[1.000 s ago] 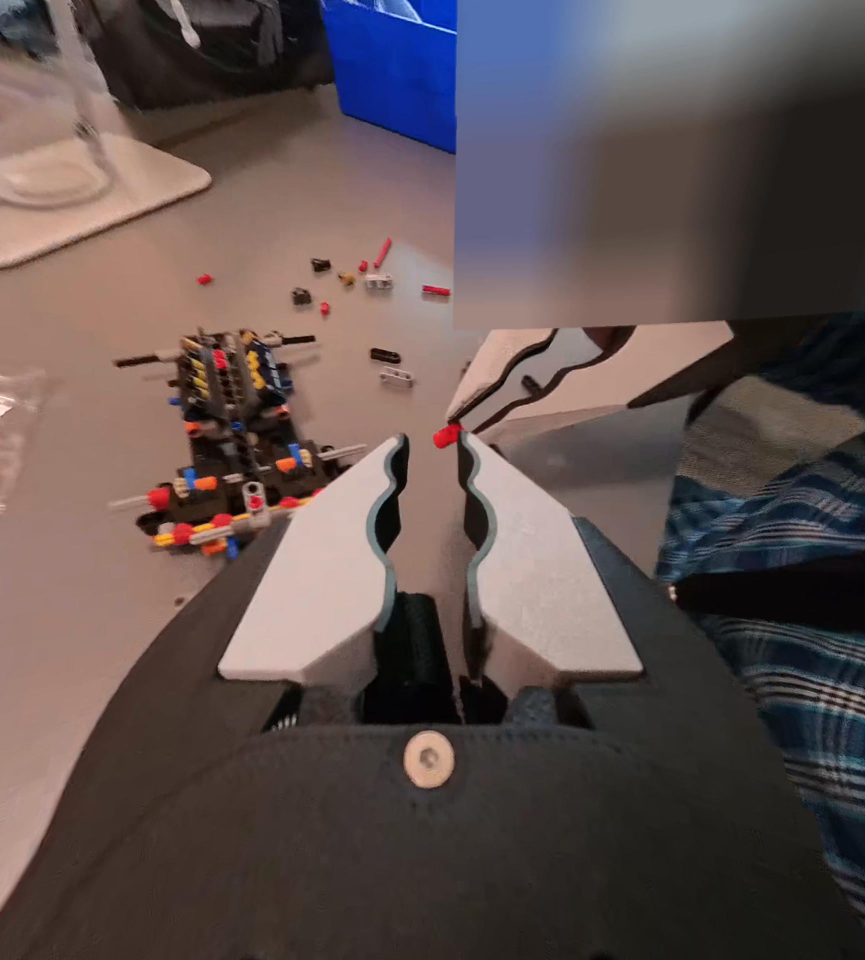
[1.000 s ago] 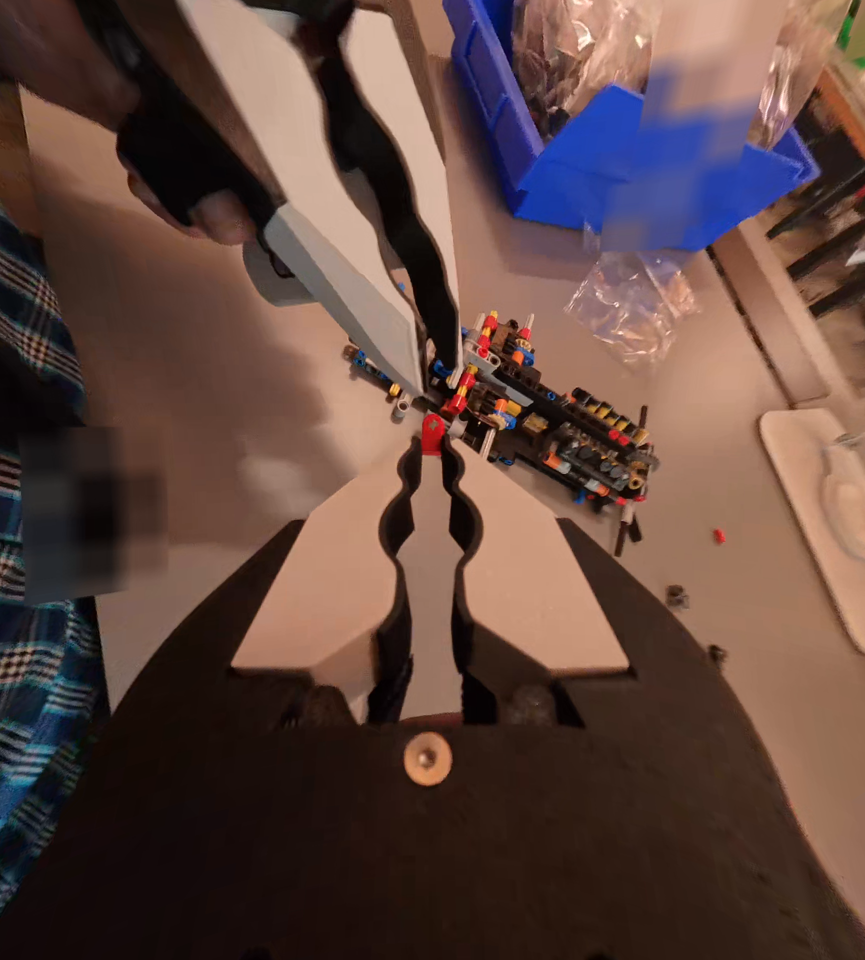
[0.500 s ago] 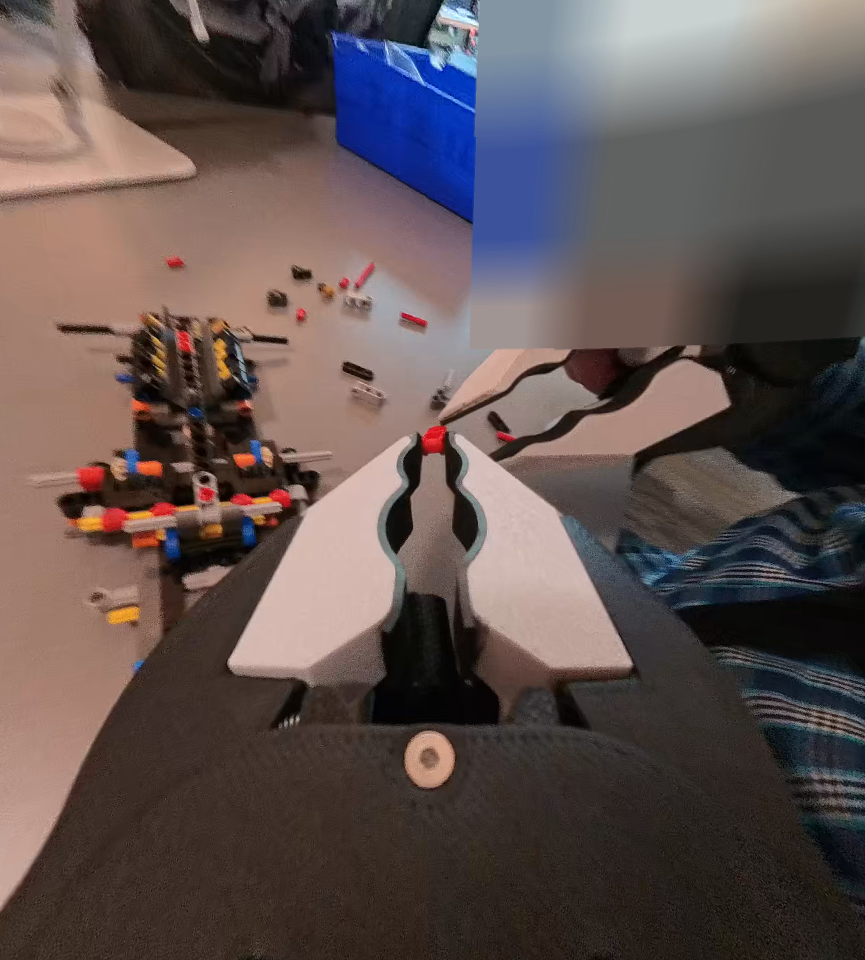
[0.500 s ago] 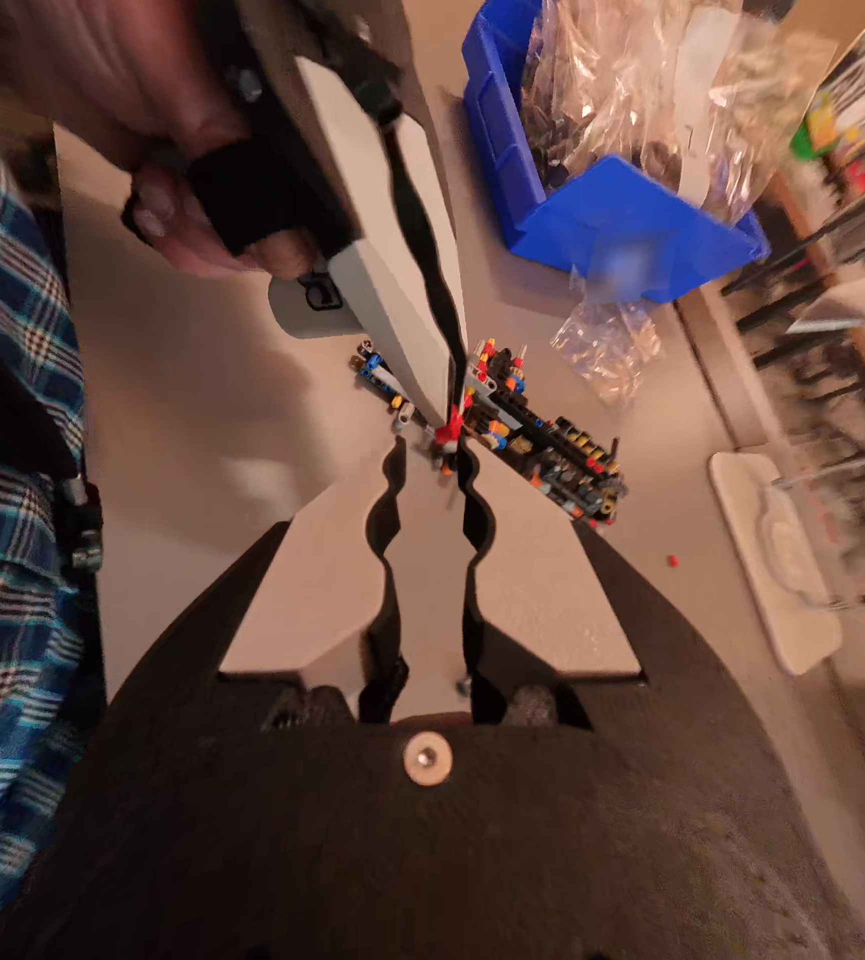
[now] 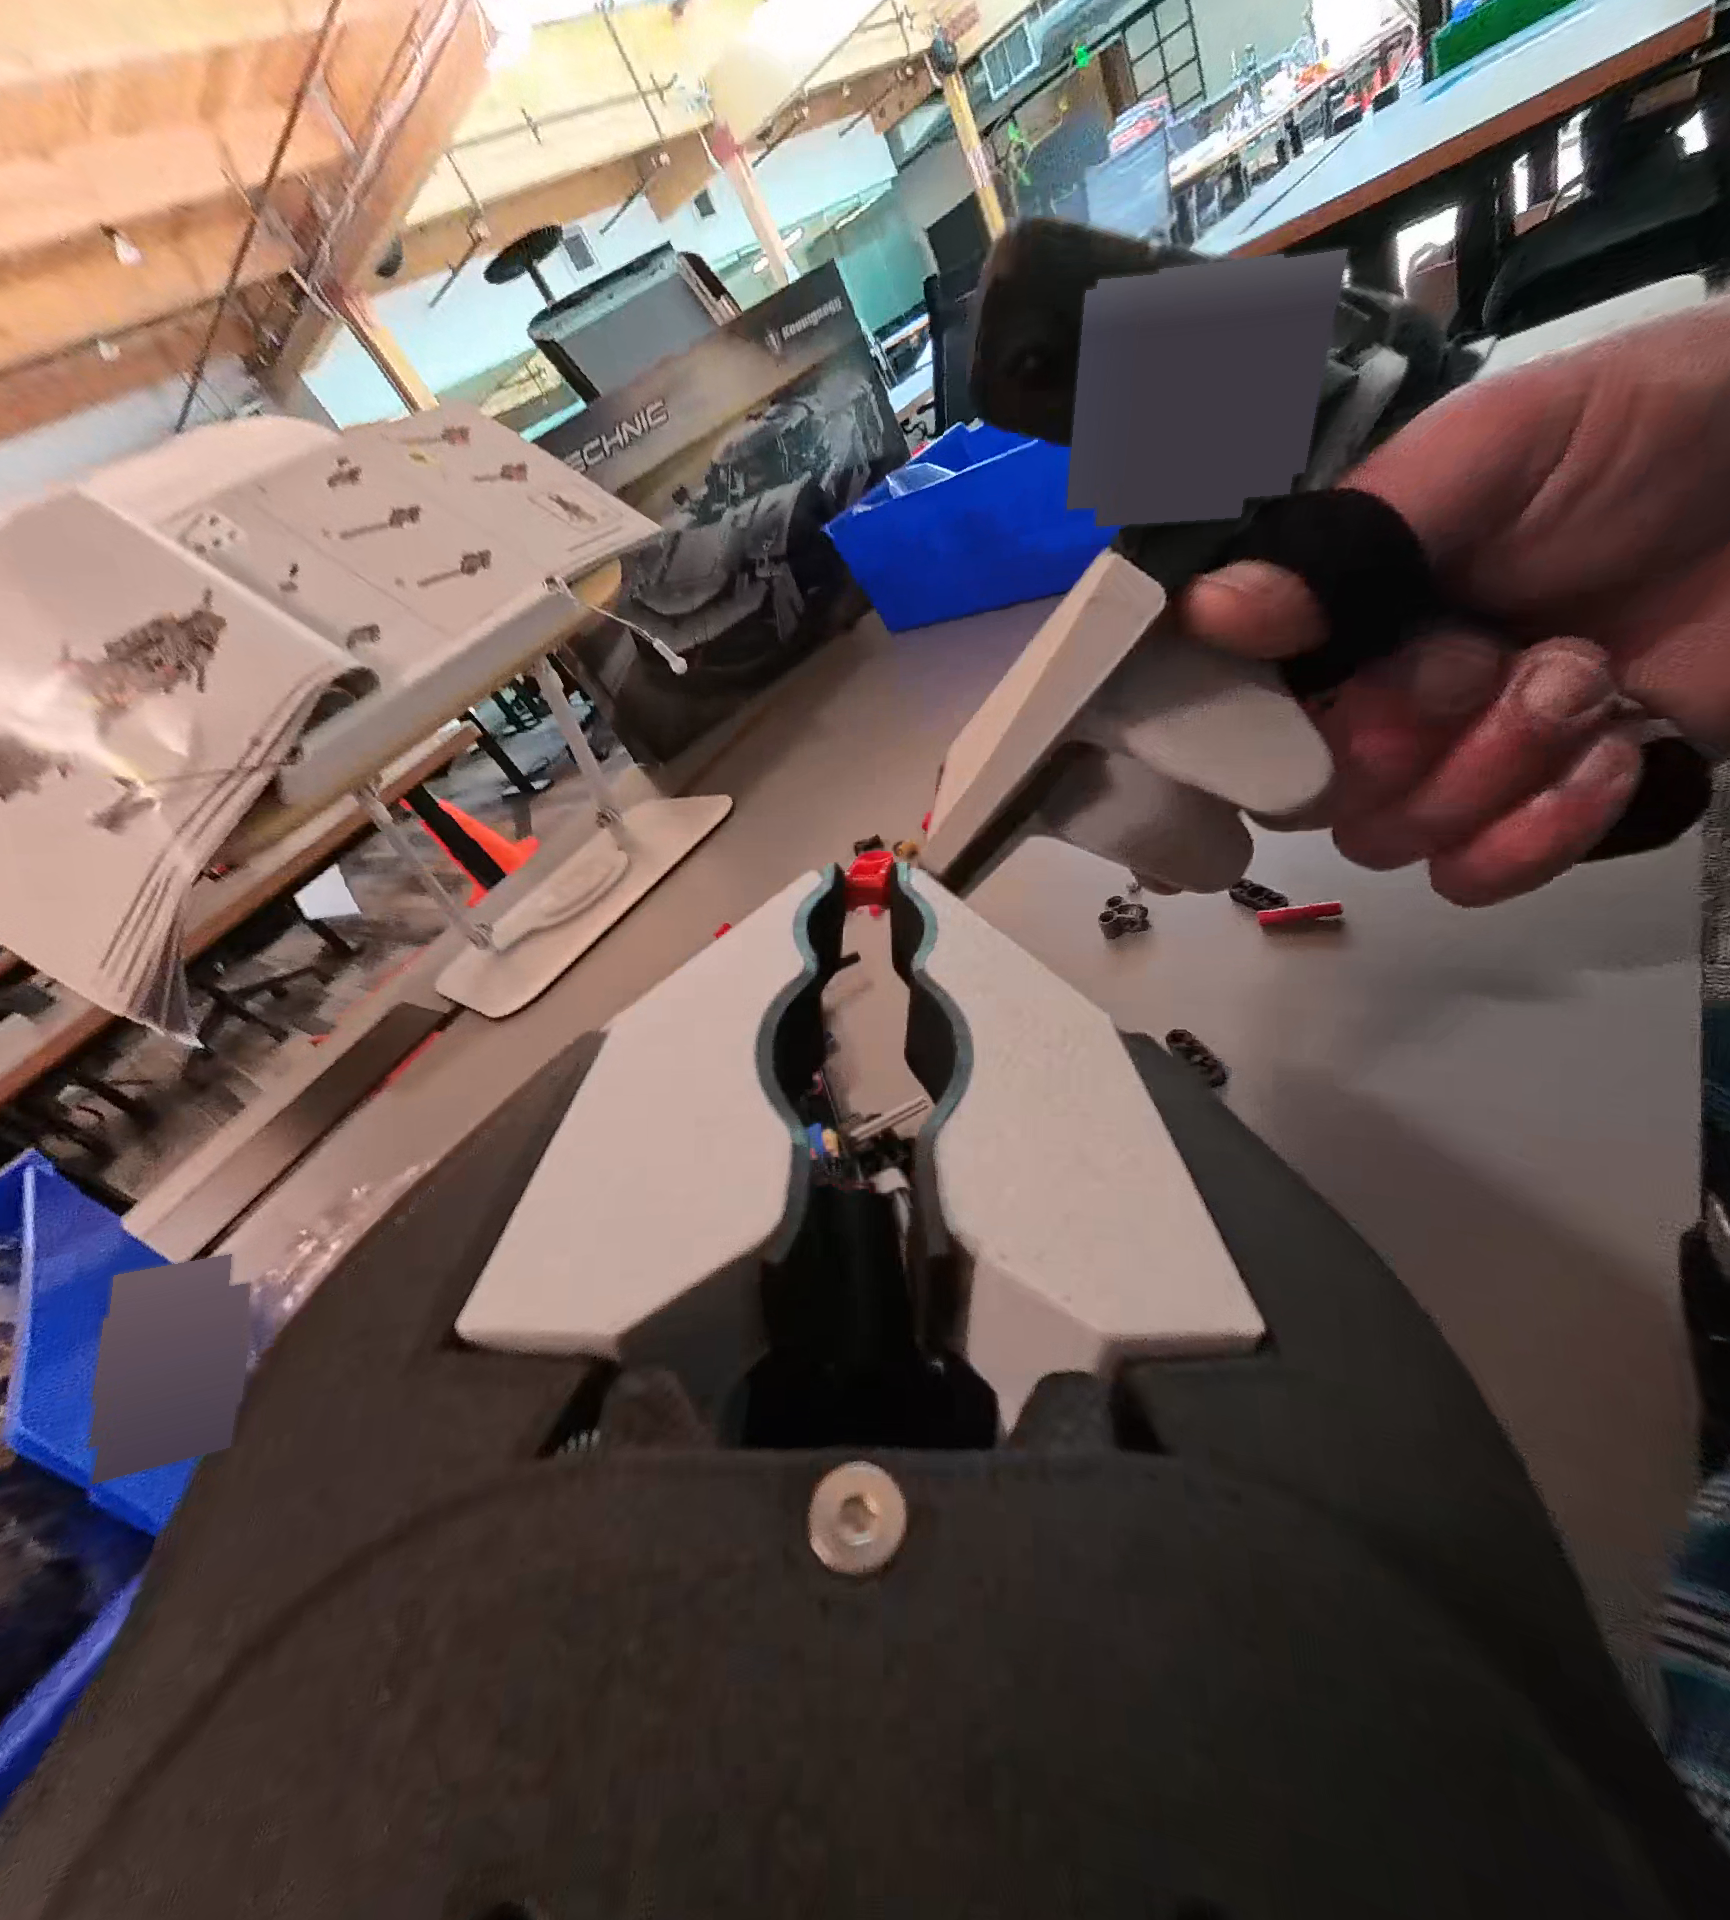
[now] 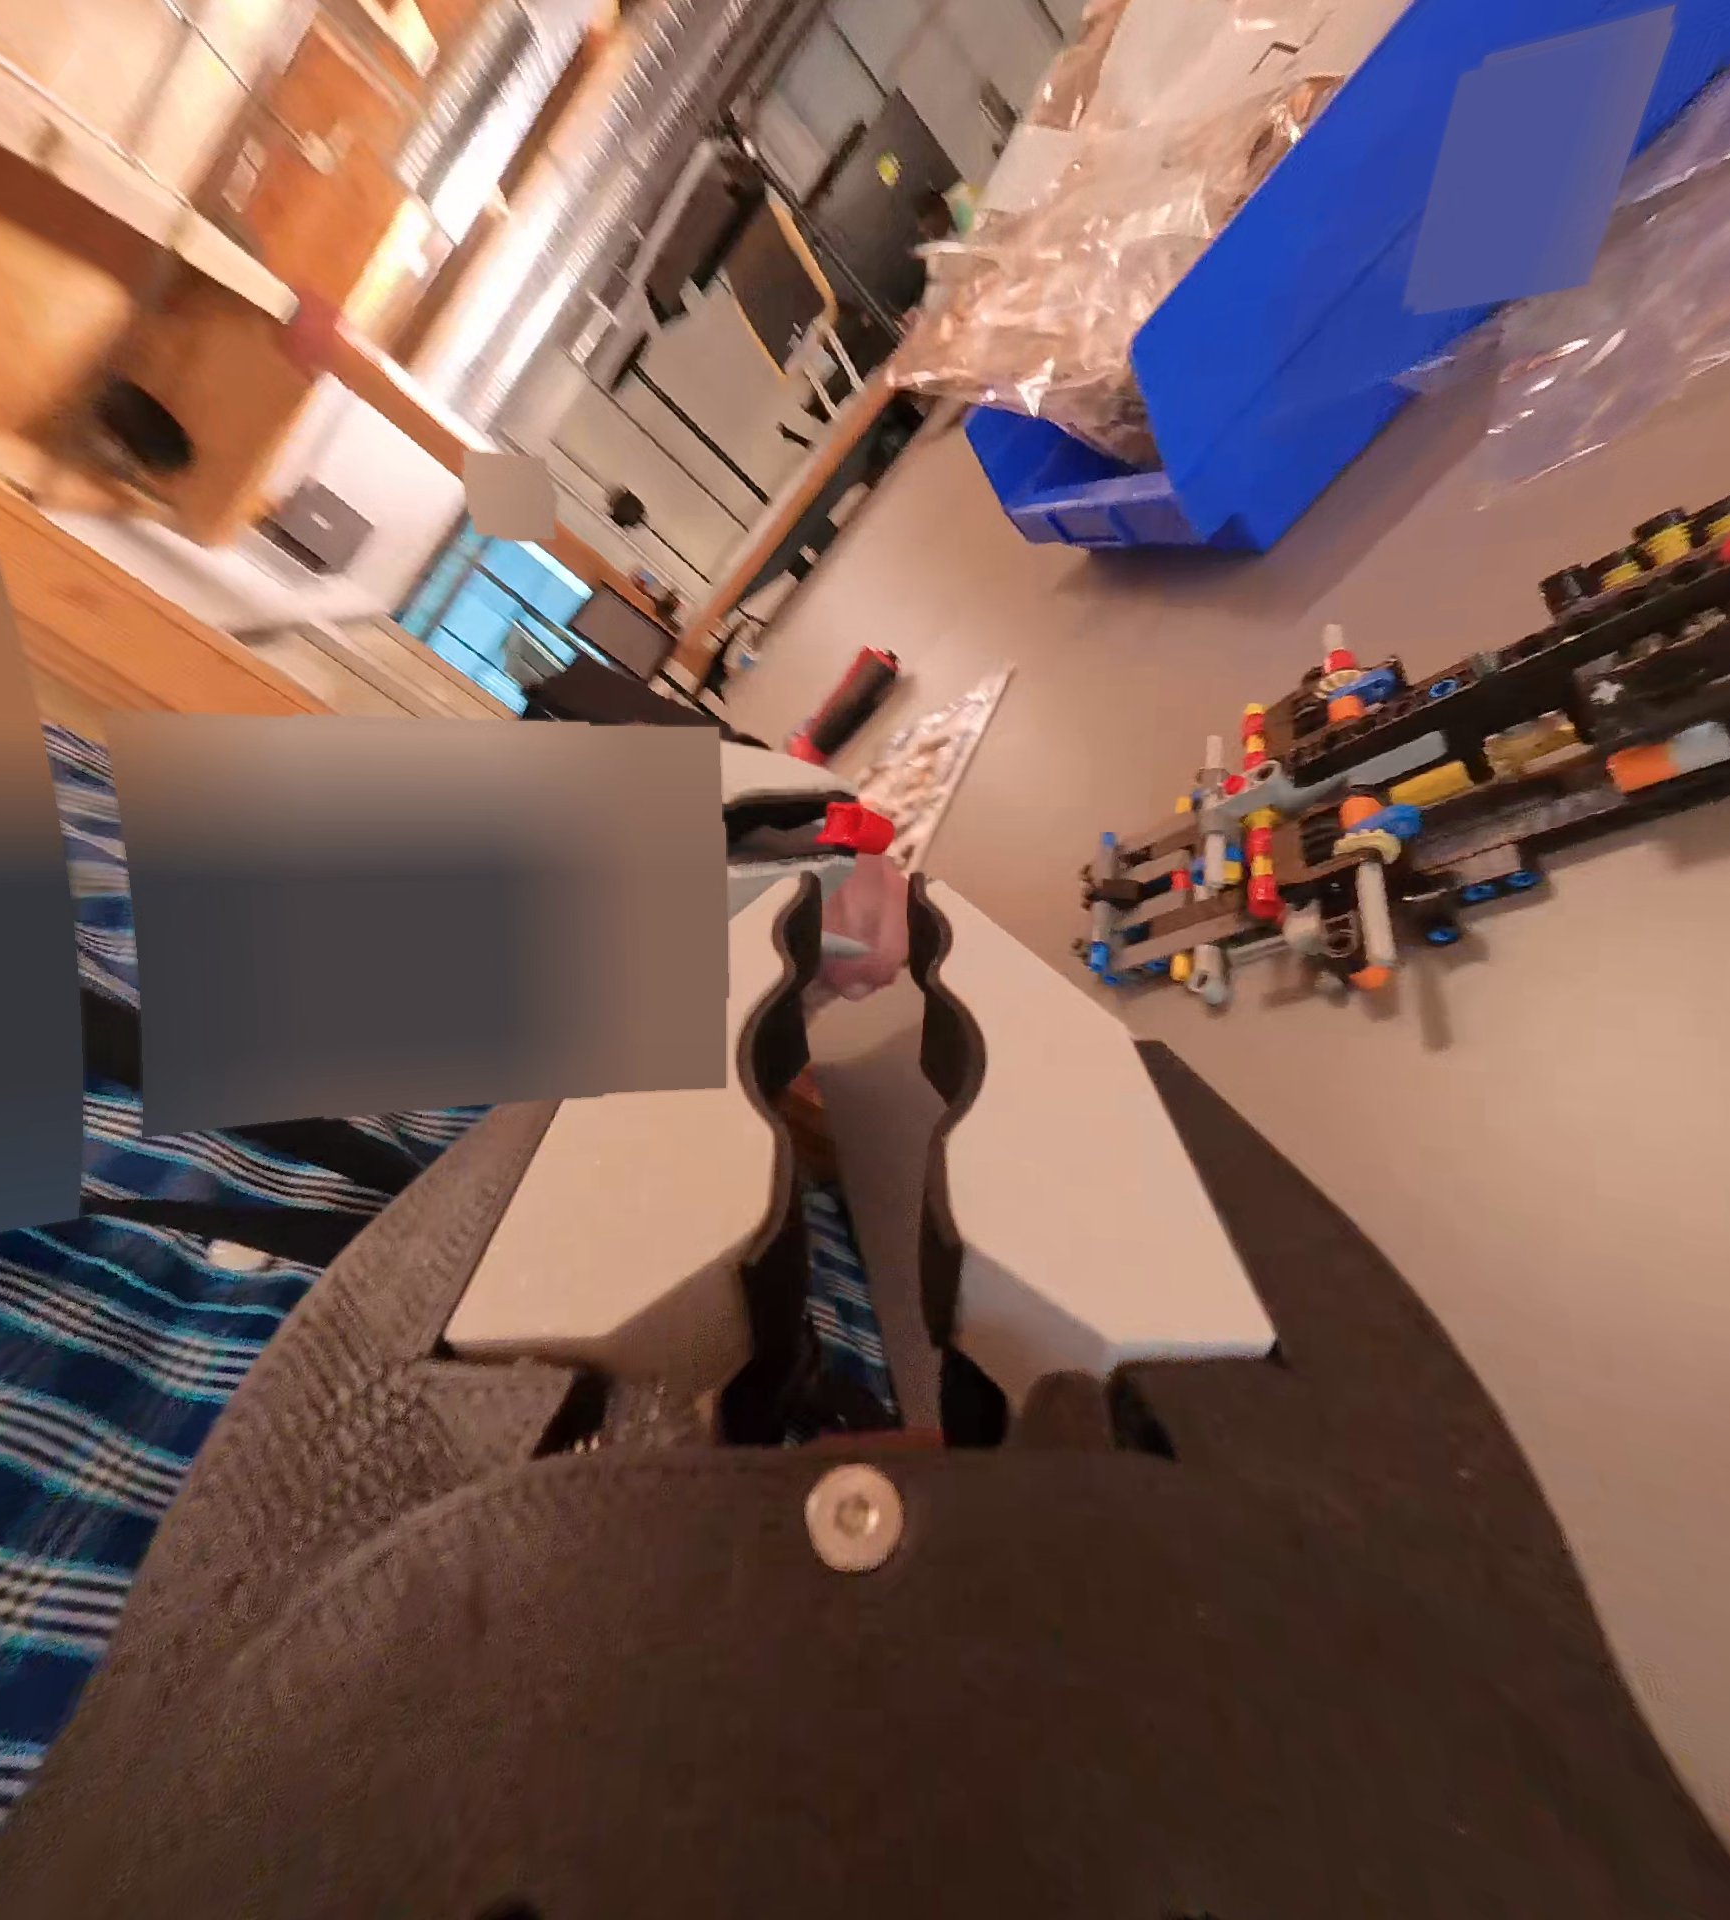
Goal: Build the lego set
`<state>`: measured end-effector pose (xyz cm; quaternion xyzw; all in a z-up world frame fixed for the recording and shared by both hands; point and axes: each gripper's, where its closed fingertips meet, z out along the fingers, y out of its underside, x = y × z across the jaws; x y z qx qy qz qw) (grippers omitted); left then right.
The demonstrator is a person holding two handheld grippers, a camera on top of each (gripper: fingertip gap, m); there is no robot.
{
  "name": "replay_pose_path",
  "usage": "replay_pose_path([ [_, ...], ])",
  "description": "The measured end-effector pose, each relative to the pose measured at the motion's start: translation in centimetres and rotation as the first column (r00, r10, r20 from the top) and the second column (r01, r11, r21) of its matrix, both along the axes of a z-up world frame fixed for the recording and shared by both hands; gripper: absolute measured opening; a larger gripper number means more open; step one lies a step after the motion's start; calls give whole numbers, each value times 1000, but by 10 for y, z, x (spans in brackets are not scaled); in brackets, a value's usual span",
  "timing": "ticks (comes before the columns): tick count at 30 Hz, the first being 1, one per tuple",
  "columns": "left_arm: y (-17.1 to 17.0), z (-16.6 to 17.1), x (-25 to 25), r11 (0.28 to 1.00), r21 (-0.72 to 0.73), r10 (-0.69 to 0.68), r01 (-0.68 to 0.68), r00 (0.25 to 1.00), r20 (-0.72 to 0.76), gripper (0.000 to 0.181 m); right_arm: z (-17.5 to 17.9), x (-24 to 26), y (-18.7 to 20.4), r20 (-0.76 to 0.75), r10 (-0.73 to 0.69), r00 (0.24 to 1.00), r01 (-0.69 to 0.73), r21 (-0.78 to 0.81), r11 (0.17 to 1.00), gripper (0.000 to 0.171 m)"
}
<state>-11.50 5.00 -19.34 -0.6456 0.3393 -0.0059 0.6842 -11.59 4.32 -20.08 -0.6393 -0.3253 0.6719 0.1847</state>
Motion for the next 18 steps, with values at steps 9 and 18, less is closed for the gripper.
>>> replay_pose_path([
  [9,-7,2,7,997,64,-29,31,999,-31,7,8,2,-2,-82,9,997,-17,-100,995,8],
  [18,1,17,-6,976,-147,-64,158,863,502,7,16,1,5,-77,-80,994,87,96,992,17],
])
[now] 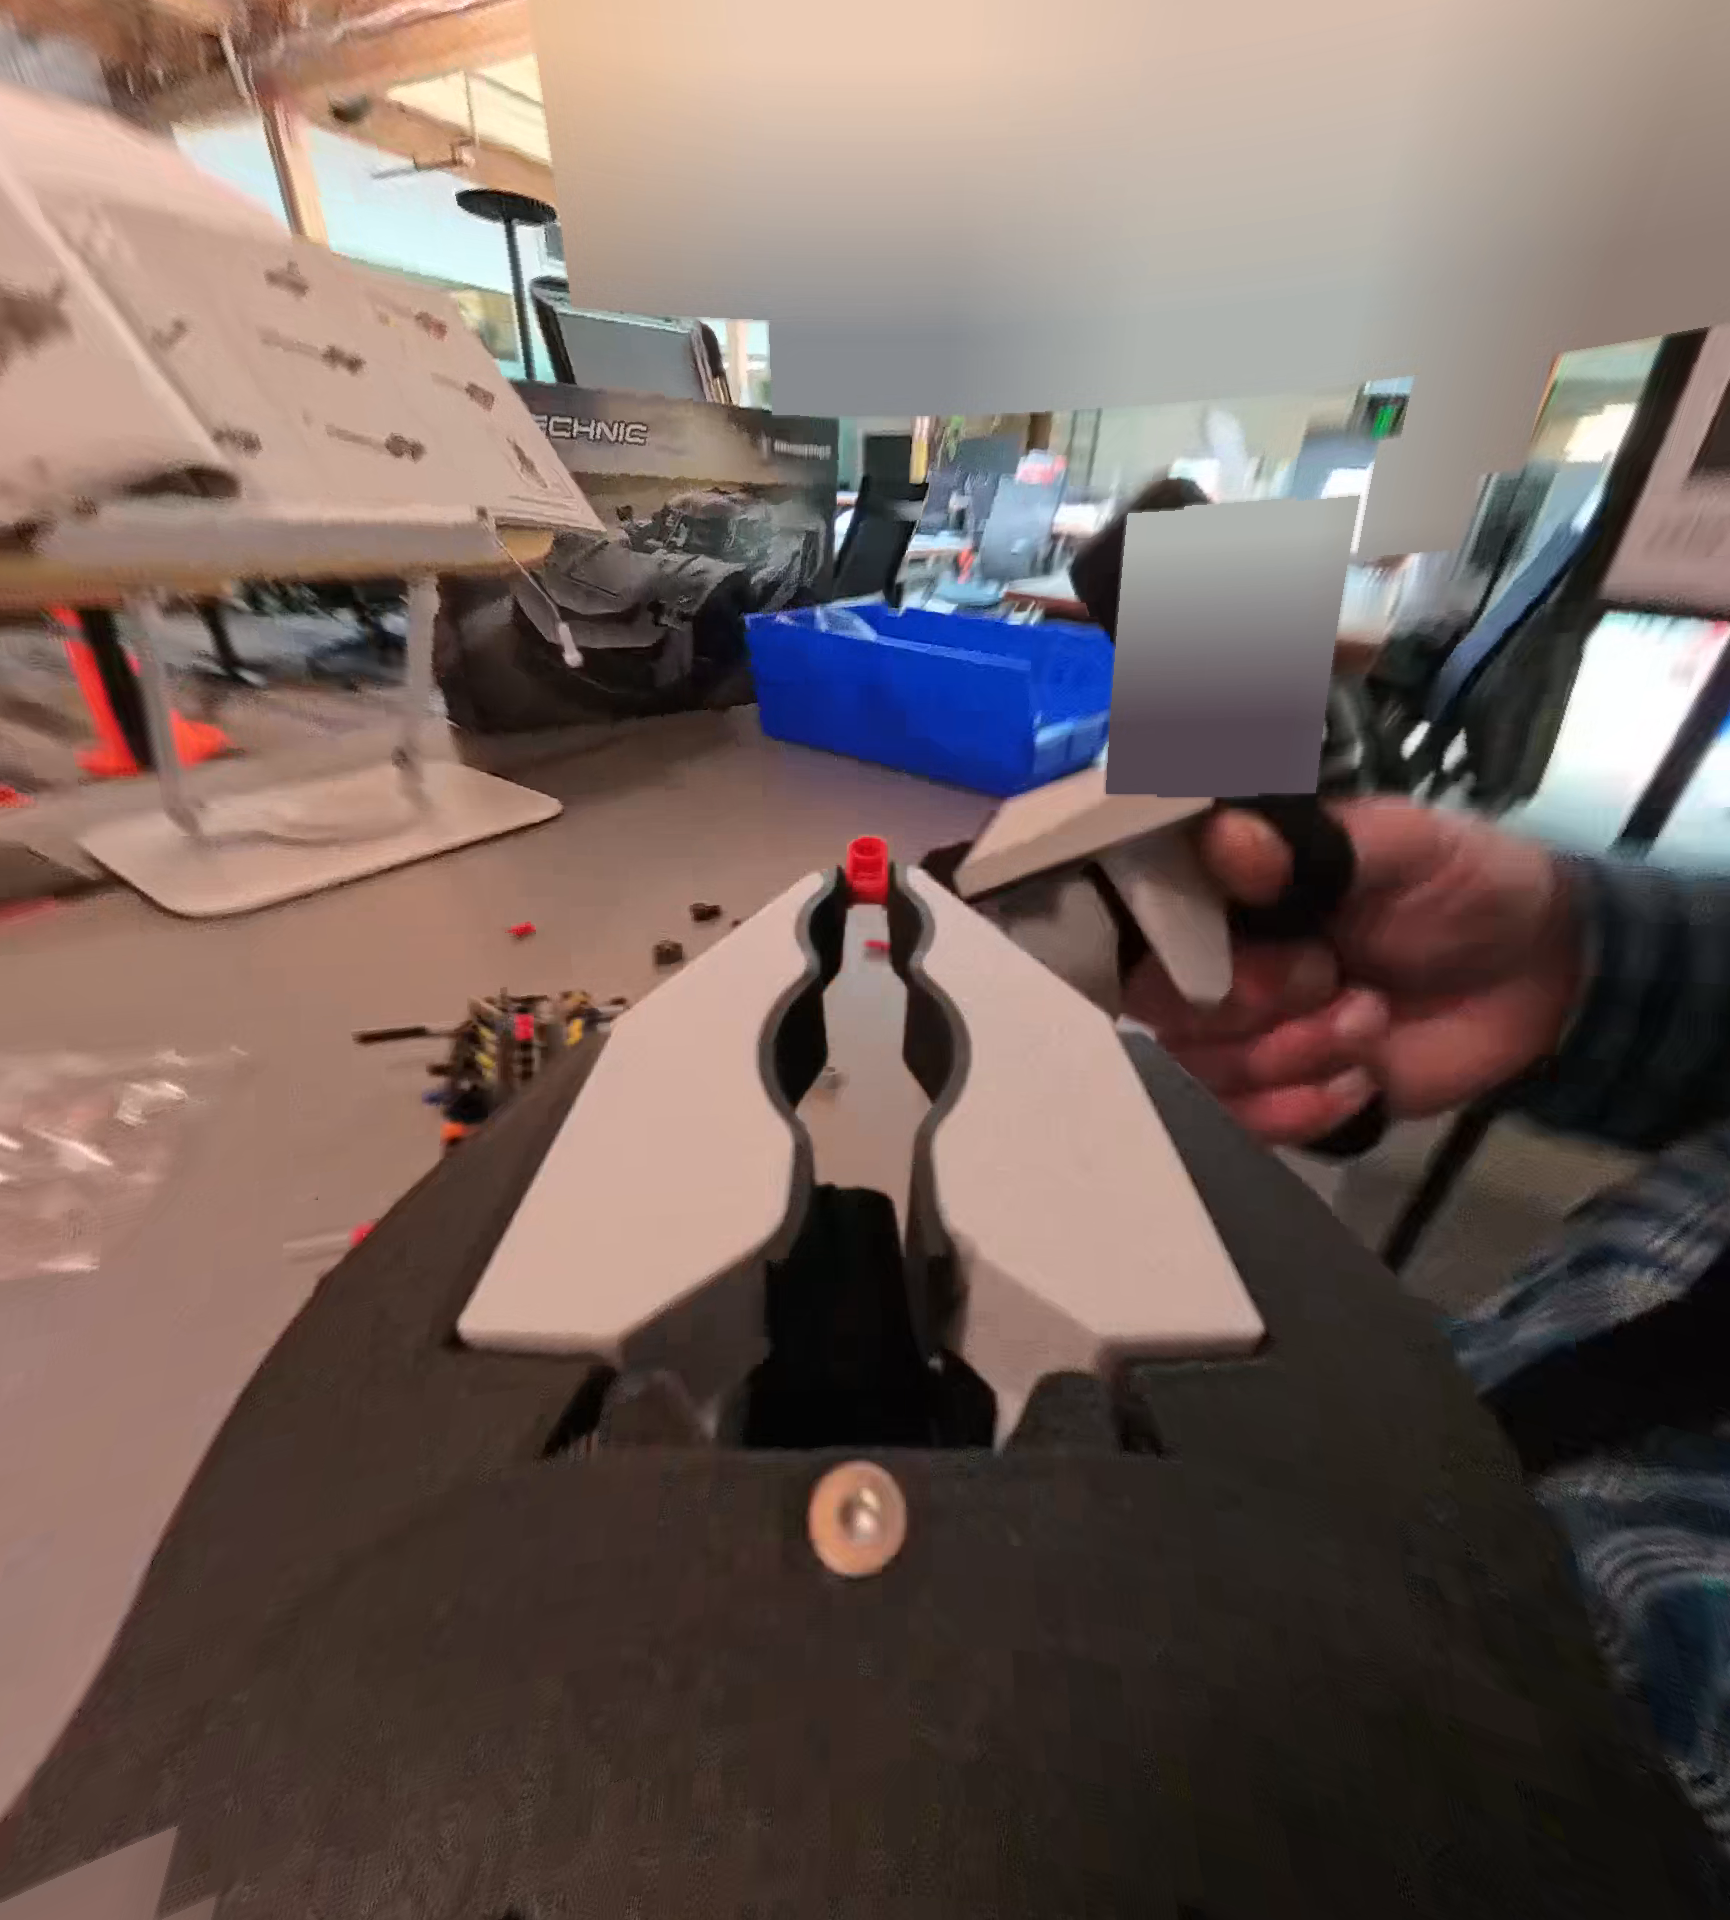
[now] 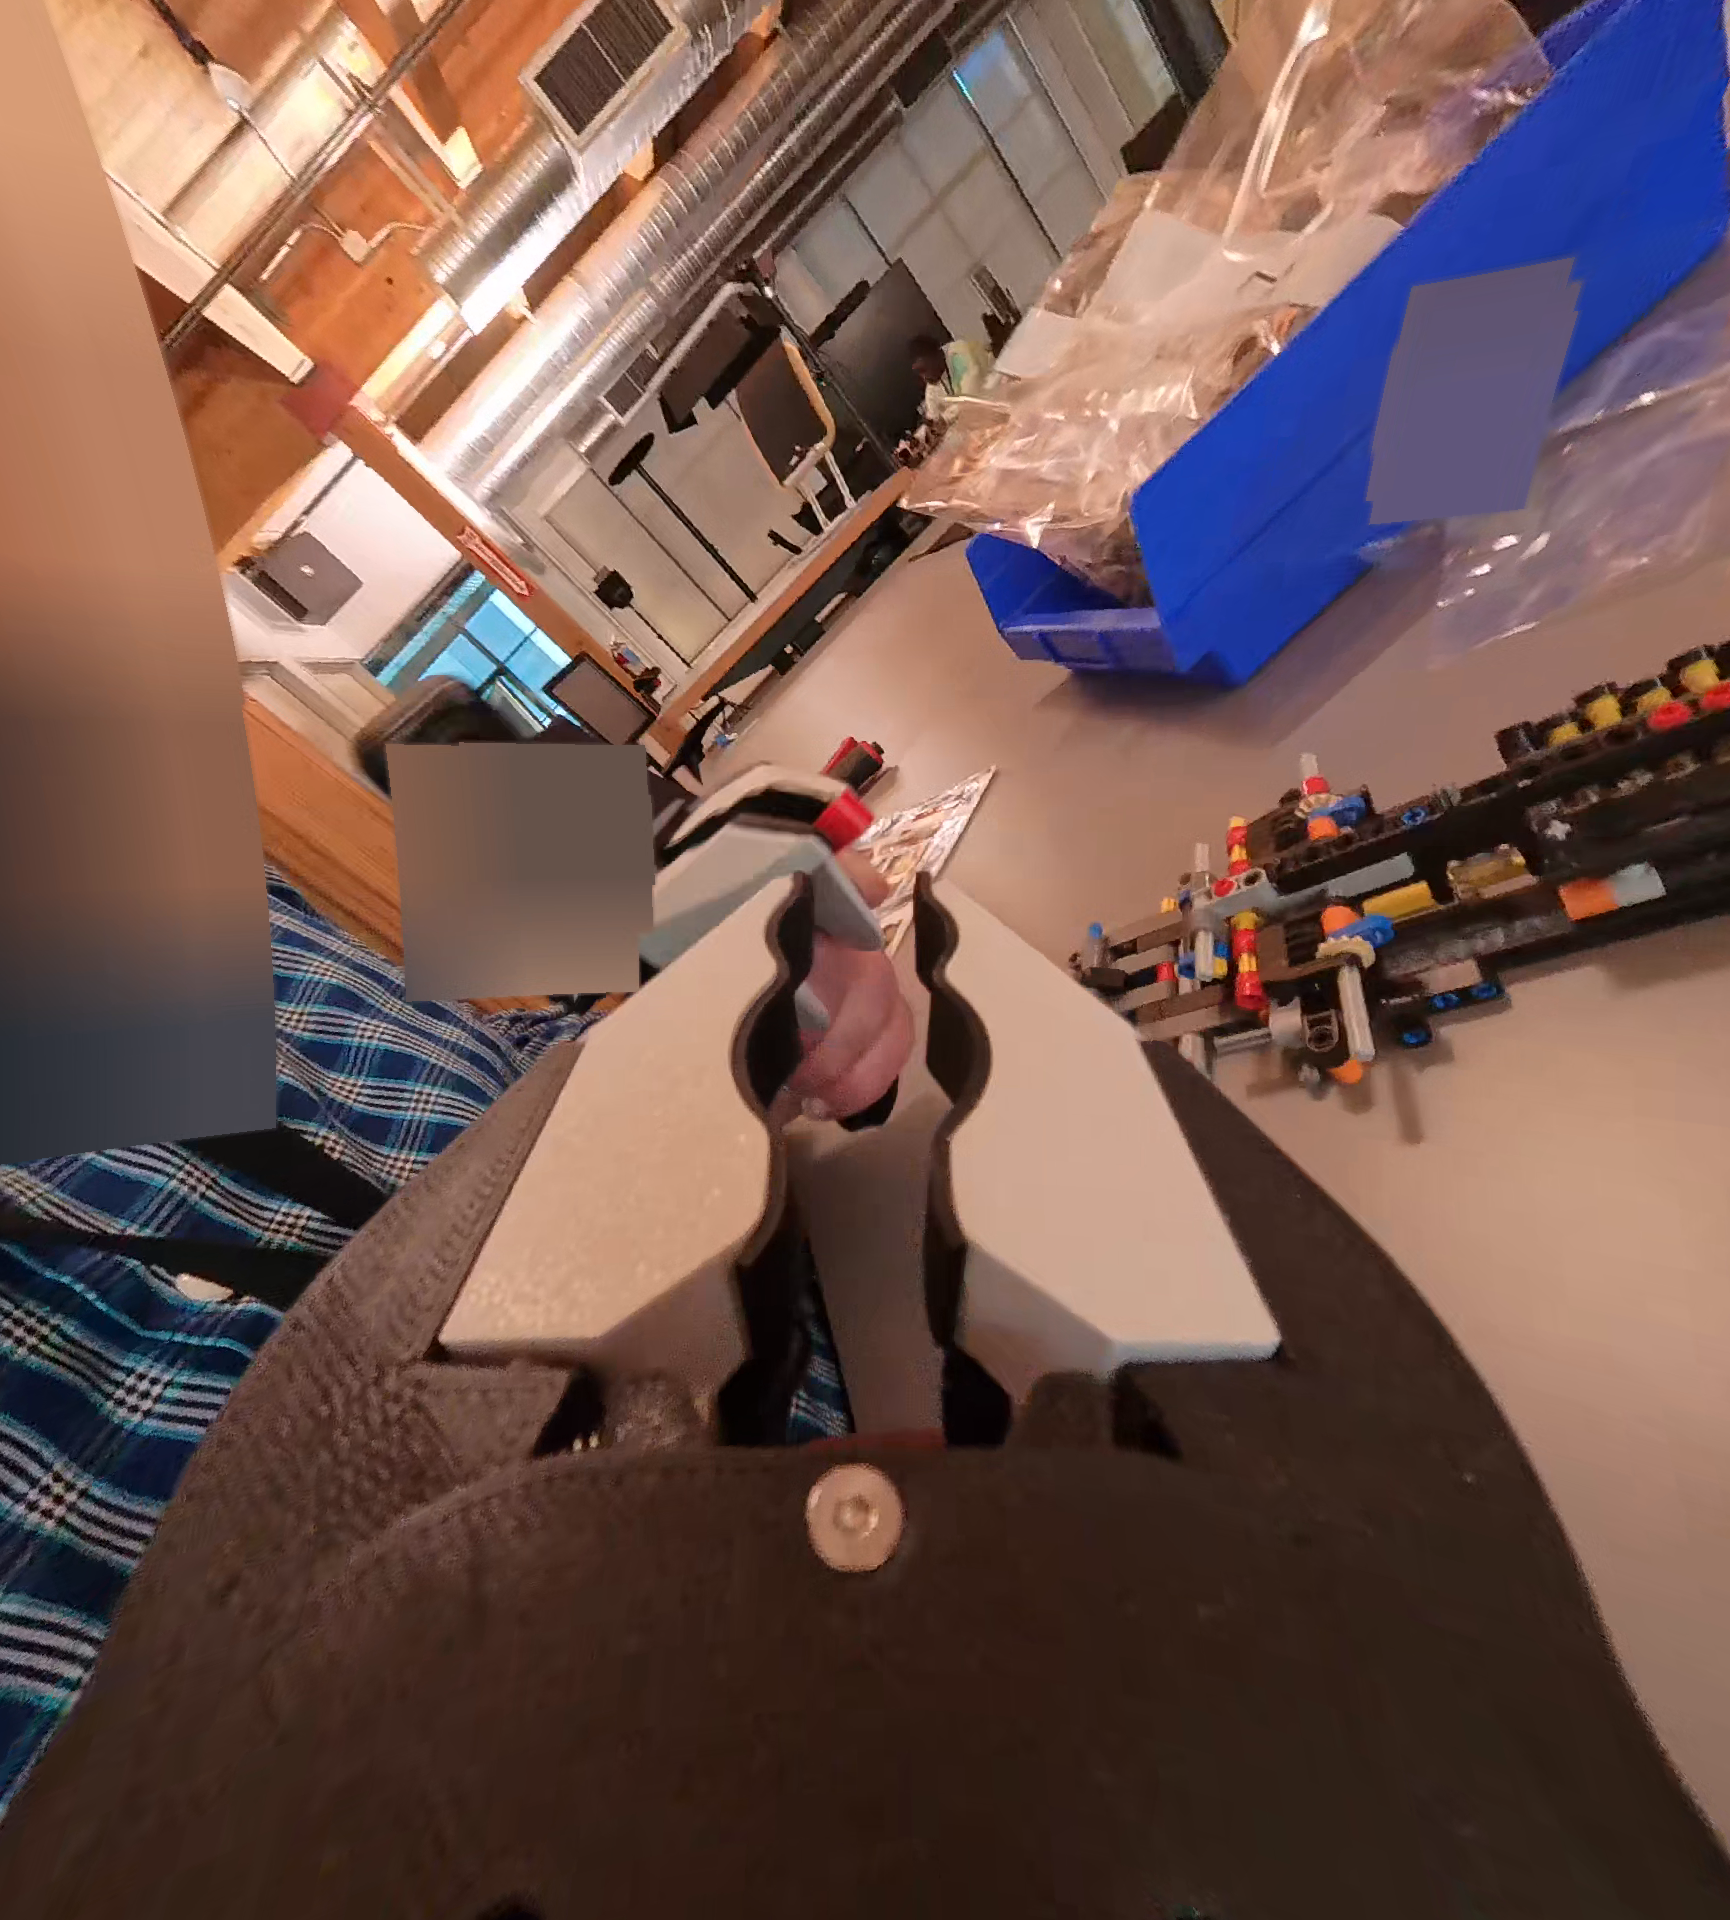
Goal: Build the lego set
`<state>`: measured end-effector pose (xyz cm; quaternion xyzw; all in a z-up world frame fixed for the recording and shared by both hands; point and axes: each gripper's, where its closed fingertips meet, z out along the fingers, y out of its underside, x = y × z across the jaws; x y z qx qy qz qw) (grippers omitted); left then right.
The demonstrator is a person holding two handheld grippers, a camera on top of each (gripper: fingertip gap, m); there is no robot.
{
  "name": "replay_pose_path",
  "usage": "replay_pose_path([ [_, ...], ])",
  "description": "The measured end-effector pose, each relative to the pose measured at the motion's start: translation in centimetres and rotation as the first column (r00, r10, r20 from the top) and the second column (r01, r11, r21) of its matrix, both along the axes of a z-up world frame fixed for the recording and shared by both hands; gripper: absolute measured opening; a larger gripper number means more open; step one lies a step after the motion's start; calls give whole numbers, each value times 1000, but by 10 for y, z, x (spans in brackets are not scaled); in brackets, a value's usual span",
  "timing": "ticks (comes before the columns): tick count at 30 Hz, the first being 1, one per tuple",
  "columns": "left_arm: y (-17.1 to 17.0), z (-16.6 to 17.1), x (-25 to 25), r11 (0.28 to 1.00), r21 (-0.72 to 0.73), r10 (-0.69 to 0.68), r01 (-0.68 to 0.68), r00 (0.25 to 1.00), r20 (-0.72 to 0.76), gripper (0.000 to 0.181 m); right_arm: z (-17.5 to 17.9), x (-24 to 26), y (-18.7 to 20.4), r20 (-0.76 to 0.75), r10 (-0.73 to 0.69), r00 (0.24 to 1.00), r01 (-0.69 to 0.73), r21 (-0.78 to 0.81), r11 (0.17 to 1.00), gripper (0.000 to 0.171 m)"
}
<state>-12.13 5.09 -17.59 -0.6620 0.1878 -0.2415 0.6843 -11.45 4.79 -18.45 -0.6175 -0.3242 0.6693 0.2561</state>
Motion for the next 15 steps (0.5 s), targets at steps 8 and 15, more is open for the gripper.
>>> replay_pose_path([
  [8,-4,6,5,963,-134,-165,235,904,395,7,15,-6,-2,-101,-30,994,34,30,999,9],
  [15,-6,8,6,916,-161,-198,367,764,614,6,18,-7,-2,-161,-42,986,44,5,999,4],
])
